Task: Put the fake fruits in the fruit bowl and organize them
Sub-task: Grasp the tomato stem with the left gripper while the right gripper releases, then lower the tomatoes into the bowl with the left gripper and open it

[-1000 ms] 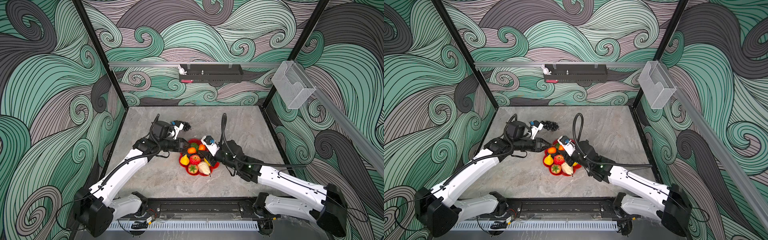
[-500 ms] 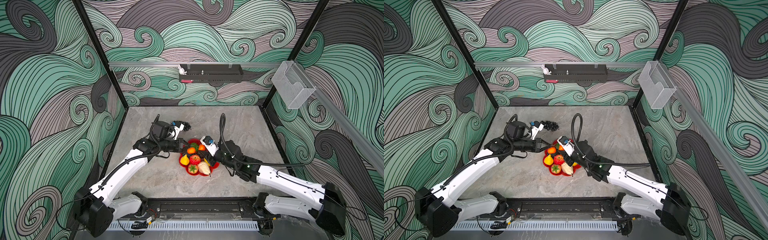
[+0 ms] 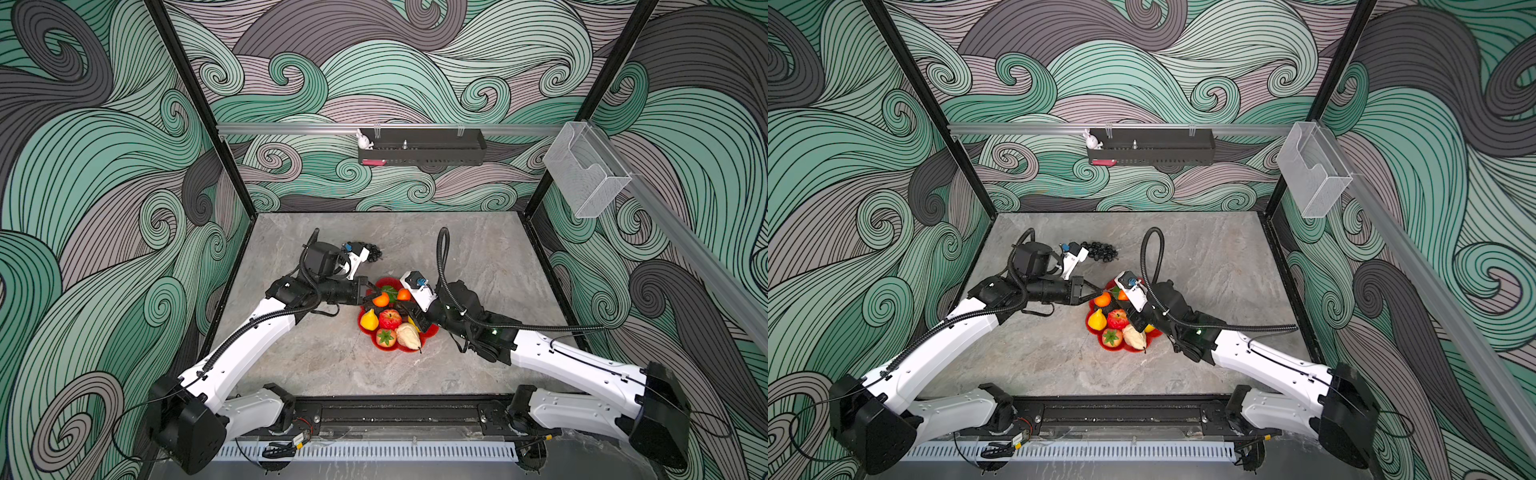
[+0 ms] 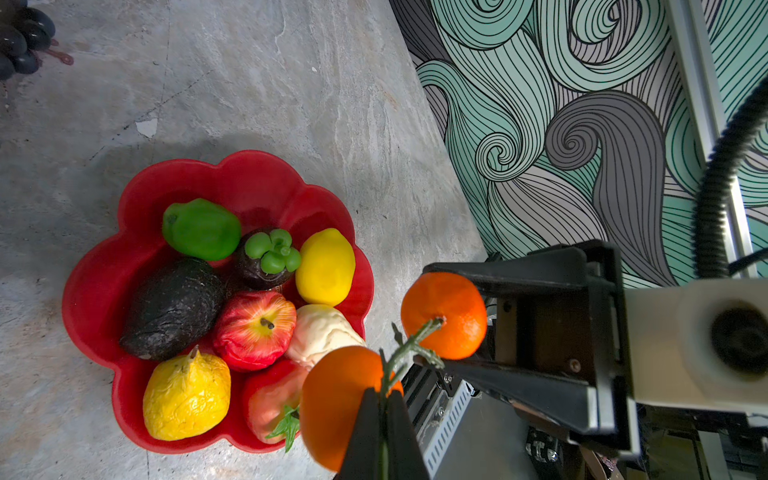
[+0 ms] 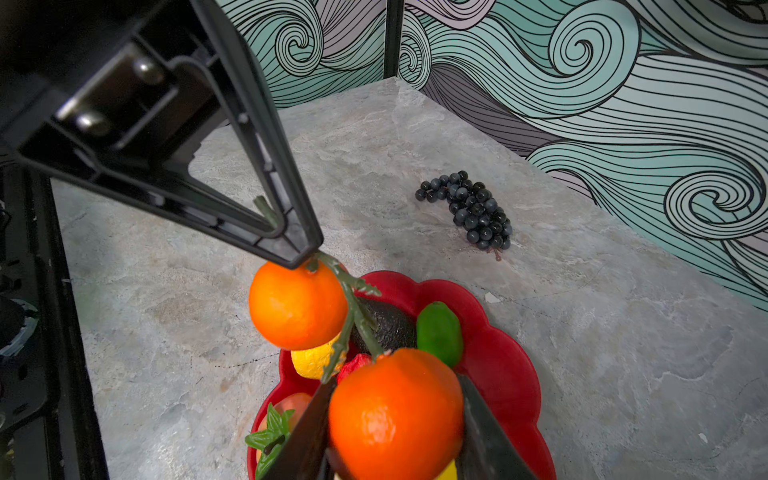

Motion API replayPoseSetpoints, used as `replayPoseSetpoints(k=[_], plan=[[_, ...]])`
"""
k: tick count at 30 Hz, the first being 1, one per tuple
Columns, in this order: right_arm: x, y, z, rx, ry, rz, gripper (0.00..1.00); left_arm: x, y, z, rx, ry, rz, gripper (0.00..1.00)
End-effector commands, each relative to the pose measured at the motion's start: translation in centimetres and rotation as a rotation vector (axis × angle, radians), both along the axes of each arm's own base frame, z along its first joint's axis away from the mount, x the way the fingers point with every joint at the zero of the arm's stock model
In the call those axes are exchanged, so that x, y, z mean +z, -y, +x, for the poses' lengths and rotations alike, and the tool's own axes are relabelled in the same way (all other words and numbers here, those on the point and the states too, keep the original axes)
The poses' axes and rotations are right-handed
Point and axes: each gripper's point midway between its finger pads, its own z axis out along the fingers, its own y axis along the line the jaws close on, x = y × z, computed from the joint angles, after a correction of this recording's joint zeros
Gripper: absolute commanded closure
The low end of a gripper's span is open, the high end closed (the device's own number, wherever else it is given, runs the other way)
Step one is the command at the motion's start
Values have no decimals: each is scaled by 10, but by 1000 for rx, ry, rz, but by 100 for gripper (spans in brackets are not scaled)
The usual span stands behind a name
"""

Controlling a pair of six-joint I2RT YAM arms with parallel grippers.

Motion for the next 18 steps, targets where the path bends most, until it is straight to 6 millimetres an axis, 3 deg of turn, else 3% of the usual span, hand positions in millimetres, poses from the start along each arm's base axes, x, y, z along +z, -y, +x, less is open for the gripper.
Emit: replayPoseSetpoints(k=[1, 8, 18], plan=[[6, 6, -2, -39, -19, 37, 51, 6, -1, -2, -10, 24, -19, 100], [4, 31, -13, -105, -96, 54, 25, 1, -3, 5, 32, 33, -22, 100], [-1, 91, -24, -310, -158, 101, 15, -32, -2, 16, 73, 67, 91, 100]])
